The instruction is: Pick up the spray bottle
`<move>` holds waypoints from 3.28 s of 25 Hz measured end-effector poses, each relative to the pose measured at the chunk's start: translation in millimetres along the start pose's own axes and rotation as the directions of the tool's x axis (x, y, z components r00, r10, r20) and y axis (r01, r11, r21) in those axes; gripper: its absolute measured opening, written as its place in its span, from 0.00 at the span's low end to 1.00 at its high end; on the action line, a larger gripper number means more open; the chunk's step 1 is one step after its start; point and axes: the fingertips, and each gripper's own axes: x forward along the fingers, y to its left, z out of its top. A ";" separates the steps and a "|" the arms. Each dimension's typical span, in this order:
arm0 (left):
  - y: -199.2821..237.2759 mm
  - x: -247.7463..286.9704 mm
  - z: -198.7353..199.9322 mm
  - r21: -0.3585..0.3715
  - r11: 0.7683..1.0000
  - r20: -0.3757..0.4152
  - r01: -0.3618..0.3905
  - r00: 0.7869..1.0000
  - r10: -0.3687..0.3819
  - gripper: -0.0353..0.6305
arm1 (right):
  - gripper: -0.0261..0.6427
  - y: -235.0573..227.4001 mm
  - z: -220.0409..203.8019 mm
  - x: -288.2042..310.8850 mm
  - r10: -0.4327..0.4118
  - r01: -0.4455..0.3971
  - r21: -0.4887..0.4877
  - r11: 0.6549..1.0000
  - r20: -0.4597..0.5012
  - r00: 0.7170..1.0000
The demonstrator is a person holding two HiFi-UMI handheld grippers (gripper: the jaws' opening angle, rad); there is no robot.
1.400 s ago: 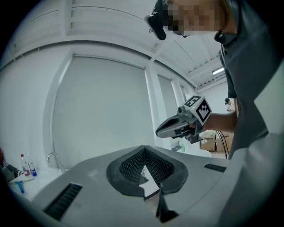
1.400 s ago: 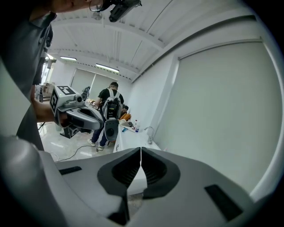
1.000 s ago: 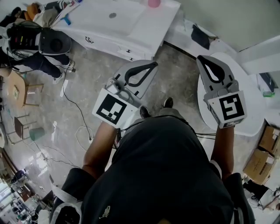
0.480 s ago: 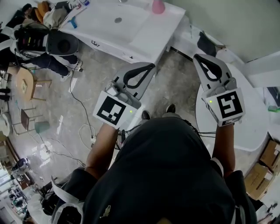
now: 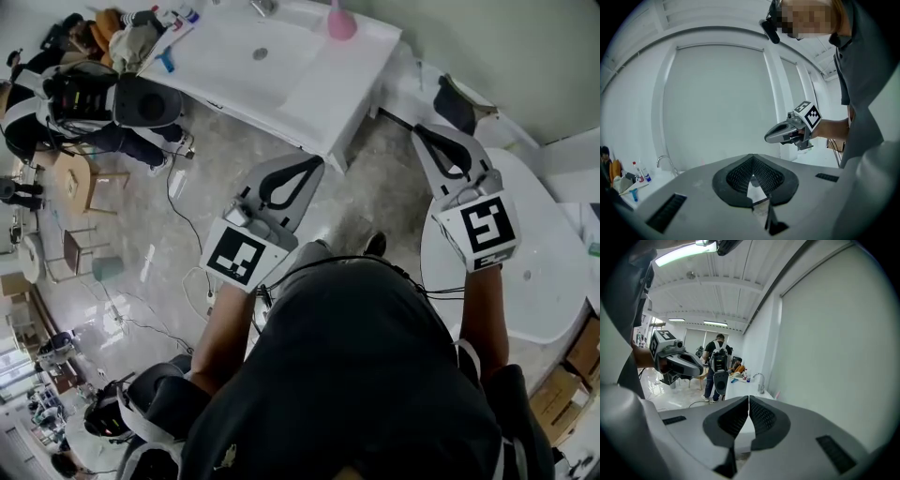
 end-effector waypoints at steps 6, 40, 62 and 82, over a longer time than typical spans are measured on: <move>23.5 -0.7 -13.6 -0.020 0.999 0.000 0.038 0.999 -0.038 0.06 | 0.06 3.7 3.7 19.8 -0.026 0.025 -0.010 1.000 -0.042 0.999; 176.5 -7.9 -37.1 -0.051 0.984 0.160 0.170 0.974 -0.160 0.06 | 0.06 26.1 63.3 139.2 -0.143 0.132 -0.078 0.988 -0.169 0.975; 163.3 103.5 -24.3 -0.038 0.999 0.000 0.037 0.999 -0.037 0.06 | 0.06 -85.3 20.2 167.8 0.034 -0.036 -0.019 0.999 -0.066 0.997; 157.1 117.5 -27.6 -0.003 0.999 -0.014 0.039 0.999 -0.039 0.06 | 0.06 -106.1 -7.6 153.0 -0.023 0.024 0.012 1.000 -0.081 0.996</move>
